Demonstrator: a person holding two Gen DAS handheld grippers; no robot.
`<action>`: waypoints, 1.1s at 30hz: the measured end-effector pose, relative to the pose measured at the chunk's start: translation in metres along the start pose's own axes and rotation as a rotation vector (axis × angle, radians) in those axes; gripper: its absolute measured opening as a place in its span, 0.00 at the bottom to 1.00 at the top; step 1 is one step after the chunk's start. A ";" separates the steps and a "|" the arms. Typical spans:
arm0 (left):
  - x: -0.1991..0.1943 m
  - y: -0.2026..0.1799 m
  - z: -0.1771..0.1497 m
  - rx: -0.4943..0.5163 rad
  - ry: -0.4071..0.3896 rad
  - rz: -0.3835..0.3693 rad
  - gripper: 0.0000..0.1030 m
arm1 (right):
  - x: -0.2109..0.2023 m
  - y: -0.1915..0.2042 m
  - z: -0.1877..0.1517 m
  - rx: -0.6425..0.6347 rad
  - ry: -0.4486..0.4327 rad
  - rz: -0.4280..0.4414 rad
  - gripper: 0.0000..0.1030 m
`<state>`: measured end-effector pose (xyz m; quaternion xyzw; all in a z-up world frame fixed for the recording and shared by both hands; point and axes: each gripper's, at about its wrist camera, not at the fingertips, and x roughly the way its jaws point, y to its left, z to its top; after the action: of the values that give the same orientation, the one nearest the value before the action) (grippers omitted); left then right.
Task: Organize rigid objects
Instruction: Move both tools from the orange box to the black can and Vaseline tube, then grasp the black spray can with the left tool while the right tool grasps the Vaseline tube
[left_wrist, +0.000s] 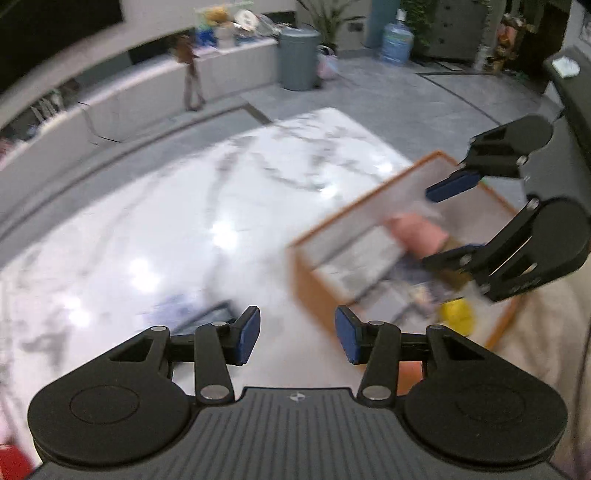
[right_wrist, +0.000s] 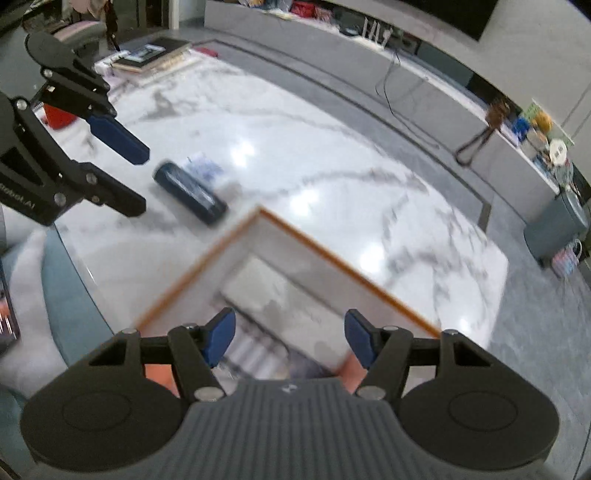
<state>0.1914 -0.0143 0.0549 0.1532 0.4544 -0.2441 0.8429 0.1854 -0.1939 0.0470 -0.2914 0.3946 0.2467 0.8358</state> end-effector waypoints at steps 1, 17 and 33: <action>-0.003 0.009 -0.007 0.006 -0.008 0.021 0.54 | 0.002 0.006 0.007 -0.008 -0.007 0.007 0.57; 0.071 0.082 -0.070 0.155 -0.005 0.095 0.55 | 0.133 0.087 0.098 -0.191 0.094 0.080 0.43; 0.149 0.087 -0.058 0.287 0.046 -0.016 0.59 | 0.227 0.063 0.133 -0.135 0.220 0.037 0.34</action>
<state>0.2689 0.0455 -0.0989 0.2738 0.4353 -0.3098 0.7997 0.3416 -0.0175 -0.0848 -0.3652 0.4715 0.2545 0.7613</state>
